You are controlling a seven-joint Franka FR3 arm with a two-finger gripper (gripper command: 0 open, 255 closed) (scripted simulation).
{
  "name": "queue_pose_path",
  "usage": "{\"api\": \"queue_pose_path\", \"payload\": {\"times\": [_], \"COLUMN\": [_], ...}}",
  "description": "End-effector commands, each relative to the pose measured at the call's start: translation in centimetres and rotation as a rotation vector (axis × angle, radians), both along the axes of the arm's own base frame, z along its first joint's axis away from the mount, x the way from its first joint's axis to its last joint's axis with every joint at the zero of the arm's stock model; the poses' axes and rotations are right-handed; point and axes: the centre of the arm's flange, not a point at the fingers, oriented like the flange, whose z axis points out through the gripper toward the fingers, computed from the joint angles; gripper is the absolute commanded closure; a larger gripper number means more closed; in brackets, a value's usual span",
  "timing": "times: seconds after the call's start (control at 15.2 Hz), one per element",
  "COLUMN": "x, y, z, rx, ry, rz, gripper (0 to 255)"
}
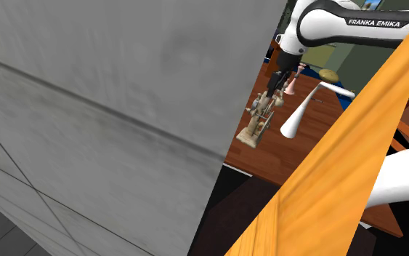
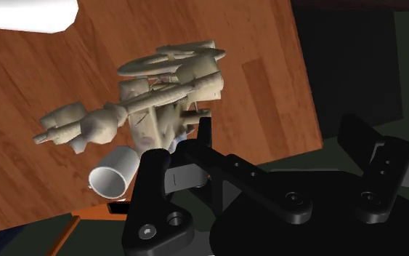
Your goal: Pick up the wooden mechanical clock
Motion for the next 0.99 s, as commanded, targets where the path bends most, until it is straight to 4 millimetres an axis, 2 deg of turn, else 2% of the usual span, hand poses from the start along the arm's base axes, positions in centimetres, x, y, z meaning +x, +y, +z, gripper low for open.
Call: {"api": "queue_pose_path", "payload": {"times": [0.0,0.59,0.92], "x": [1.5,7.8,7.8], "y": [-2.2,-11.3,-11.3], "z": [-0.7,-4.7,-7.3], "rx": [0.001,0.009,0.009], "ry": [0.008,0.045,0.045], "rz": [0.015,0.075,0.075], "gripper": [0,0,0]}}
